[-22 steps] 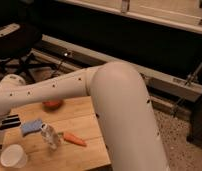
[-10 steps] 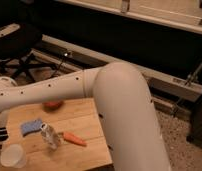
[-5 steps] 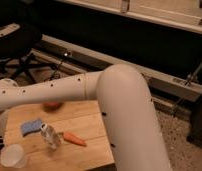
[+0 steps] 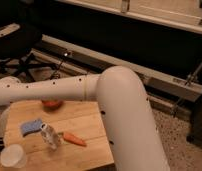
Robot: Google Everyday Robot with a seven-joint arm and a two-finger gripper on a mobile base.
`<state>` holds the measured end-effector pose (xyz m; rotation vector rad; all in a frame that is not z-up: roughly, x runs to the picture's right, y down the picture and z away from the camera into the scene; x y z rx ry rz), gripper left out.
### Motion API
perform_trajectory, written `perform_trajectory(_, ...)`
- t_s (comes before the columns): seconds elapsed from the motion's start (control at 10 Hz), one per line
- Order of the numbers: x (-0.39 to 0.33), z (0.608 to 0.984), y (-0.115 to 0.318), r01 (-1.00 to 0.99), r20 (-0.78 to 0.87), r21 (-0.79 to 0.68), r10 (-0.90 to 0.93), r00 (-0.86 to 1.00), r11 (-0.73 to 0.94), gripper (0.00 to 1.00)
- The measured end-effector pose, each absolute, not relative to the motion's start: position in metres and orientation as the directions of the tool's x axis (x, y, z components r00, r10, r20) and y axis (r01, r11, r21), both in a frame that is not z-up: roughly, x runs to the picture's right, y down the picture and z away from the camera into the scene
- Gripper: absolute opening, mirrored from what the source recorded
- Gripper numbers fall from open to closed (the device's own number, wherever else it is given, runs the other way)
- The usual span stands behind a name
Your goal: Place the eraser in the ceramic cup
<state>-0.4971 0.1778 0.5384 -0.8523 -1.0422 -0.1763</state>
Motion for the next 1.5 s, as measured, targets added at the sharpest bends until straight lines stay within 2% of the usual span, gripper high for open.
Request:
perform_trajectory(0.3, -0.488, 0.547, 0.185, 0.487, 0.790, -0.562, 0.260, 0.555, 0.669, 0.00)
perform_trajectory(1.5, -0.466, 0.543, 0.211, 0.450, 0.793, -0.567, 0.309, 0.525, 0.690, 0.00)
